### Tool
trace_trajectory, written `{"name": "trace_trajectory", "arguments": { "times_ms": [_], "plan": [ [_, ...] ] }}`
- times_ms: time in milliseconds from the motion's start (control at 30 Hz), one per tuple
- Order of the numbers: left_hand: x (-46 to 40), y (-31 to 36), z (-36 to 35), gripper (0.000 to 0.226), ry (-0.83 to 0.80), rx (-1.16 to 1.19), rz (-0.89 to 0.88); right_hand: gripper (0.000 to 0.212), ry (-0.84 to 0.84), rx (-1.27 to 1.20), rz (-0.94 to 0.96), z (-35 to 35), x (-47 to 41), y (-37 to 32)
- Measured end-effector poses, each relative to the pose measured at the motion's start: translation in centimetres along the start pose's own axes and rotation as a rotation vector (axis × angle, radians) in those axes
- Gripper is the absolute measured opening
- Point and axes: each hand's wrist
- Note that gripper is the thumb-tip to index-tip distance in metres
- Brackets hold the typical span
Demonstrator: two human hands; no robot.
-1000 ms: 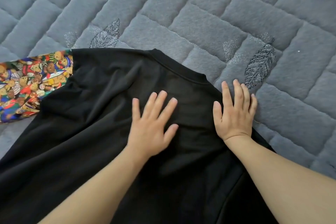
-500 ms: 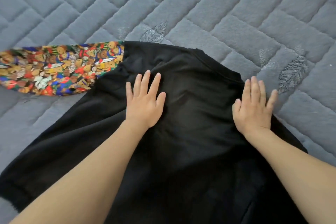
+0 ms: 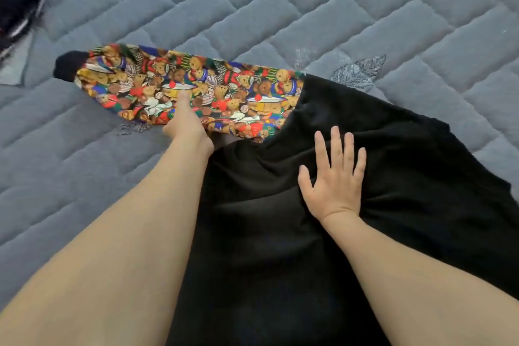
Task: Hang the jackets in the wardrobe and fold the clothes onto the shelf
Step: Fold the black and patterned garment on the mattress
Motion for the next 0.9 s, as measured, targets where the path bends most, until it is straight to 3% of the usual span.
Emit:
{"name": "trace_trajectory", "arguments": {
  "times_ms": [67, 167, 200, 300, 400, 500, 600, 700, 833, 900],
  "plan": [
    [-0.1, 1.2, -1.9, 0.056, -0.150, 0.060, 0.050, 0.074, -0.016, 0.007, -0.009, 0.2, 0.1, 0.2],
    [-0.5, 5.9, -5.7, 0.017, -0.261, 0.051, -0.213, 0.076, -0.019, 0.014, -0.014, 0.2, 0.2, 0.4],
    [-0.7, 7.8, -6.7, 0.015, -0.300, 0.120, -0.264, 0.076, -0.020, 0.013, -0.010, 0.1, 0.1, 0.4],
    [-2.2, 9.3, -7.7, 0.026, -0.210, 0.106, -0.357, 0.076, -0.048, 0.029, 0.003, 0.2, -0.1, 0.1],
    [-1.7, 3.9, -4.8, 0.039, -0.072, -0.059, -0.132, 0.074, -0.051, 0.039, -0.007, 0.7, -0.2, 0.2],
    [-2.6, 3.5, -2.5, 0.050, -0.123, 0.111, -0.030, 0.074, -0.051, 0.046, -0.002, 0.5, -0.2, 0.2],
    [-5.5, 7.2, -3.3, 0.066, -0.099, 0.247, -0.099, 0.074, -0.058, 0.038, -0.009, 0.3, -0.2, 0.2],
    [-5.0, 8.7, -5.9, 0.042, -0.068, 0.132, -0.206, 0.074, -0.075, 0.032, -0.020, 0.8, -0.2, 0.0],
    [-2.2, 8.6, -10.6, 0.046, -0.418, -0.303, -0.563, 0.074, -0.079, 0.032, -0.020, 1.1, 0.0, -0.1],
    [-2.7, 9.2, -11.1, 0.045, -0.442, -0.341, -0.649, 0.074, -0.068, 0.031, -0.022, 0.9, 0.0, -0.1]
  ]
}}
Point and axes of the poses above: each hand's wrist, its own x-axis away from the middle knuckle, its own z-axis out of the back of the hand, y = z × x, and after that the axes turned 10 degrees about -y, right-handed
